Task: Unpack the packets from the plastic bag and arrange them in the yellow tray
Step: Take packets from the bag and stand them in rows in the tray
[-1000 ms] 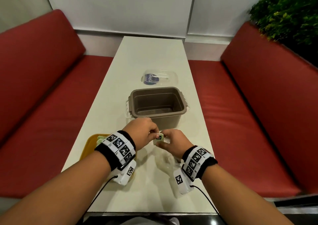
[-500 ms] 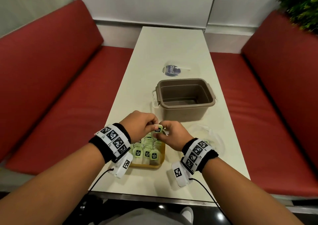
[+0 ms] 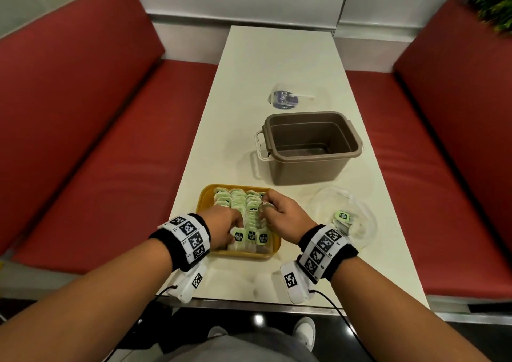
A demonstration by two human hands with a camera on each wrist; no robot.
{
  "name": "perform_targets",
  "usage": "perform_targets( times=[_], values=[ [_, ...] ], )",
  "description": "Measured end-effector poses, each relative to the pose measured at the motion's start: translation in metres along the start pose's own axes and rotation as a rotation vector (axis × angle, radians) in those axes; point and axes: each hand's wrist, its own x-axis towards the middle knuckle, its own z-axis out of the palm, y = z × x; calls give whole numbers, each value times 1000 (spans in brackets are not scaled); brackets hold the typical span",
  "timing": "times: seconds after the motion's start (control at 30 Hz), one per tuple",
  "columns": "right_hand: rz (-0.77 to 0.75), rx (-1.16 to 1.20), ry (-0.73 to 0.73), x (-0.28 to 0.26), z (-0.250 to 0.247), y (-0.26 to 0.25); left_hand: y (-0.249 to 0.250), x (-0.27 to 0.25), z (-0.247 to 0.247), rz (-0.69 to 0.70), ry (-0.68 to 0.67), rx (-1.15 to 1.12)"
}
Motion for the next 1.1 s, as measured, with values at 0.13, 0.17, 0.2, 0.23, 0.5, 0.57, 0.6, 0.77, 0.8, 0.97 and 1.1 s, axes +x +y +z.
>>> perform_targets(
  times=[0.13, 0.17, 0.2, 0.23, 0.5, 0.57, 0.6, 0.77, 0.8, 0.97, 1.1],
  values=[
    [13, 69, 22, -3, -1, 3, -1, 2, 7, -58, 24, -18],
    [3, 61, 33, -4, -1, 4, 0, 2, 8, -66, 26, -5],
    [-8, 50, 48, -6, -2, 4, 0, 3, 9, -71, 32, 14],
    [-20, 41, 66, -6, -1, 6, 1, 3, 10, -78, 41, 29],
    [-22, 26, 111, -11, -4, 5, 4, -3, -9, 65, 164, 13],
    [-32, -6, 105, -11, -2, 4, 8, -4, -21, 146, 230, -62],
    [-39, -22, 101, -10, -2, 2, 10, -4, -26, 170, 253, -70],
    [-46, -43, 106, -11, 0, -5, 15, -6, -37, 211, 303, -36],
    [-42, -45, 96, -12, 0, -5, 15, -8, -39, 219, 328, -65],
    [-55, -57, 68, -15, 3, -6, 17, -14, -38, 223, 358, -204],
    [-35, -189, 24, -13, 3, -6, 17, -8, -30, 162, 260, -193]
  ],
)
